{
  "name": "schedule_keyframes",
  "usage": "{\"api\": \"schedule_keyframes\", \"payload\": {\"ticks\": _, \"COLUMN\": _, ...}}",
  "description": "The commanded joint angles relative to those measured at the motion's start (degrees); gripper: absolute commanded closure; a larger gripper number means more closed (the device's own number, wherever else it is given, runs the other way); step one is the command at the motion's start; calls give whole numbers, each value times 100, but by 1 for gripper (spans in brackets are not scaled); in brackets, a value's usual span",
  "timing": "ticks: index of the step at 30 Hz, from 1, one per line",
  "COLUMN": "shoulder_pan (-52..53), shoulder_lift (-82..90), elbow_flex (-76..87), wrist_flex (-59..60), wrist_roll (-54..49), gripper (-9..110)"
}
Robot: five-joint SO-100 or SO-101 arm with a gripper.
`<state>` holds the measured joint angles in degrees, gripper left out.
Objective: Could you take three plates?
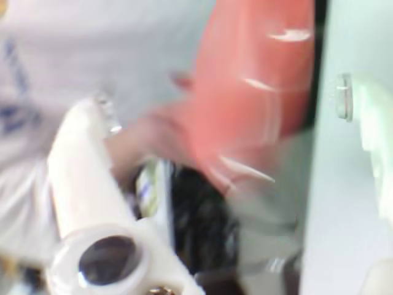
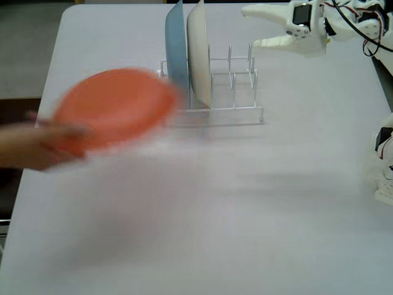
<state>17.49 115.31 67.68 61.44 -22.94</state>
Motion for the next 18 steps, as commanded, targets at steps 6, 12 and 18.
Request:
{"api": "schedule_keyframes", "payload": {"ticks": 6, "shoulder_pan": 976, "shoulder_lift": -325, "elbow_flex": 141, "wrist_flex": -290, "wrist_roll": -439, "gripper": 44}}
{"api": "schedule_keyframes", "payload": {"ticks": 12, "shoulder_pan": 1072, "shoulder_lift": -1204, "elbow_flex": -334, "wrist_flex": -598, "wrist_roll": -1072, "gripper": 59}}
{"api": "schedule_keyframes", "payload": {"ticks": 18, "shoulder_pan": 1055, "shoulder_lift": -2312, "elbow_flex": -1494, "wrist_flex": -510, "wrist_roll": -1503, "gripper": 66}}
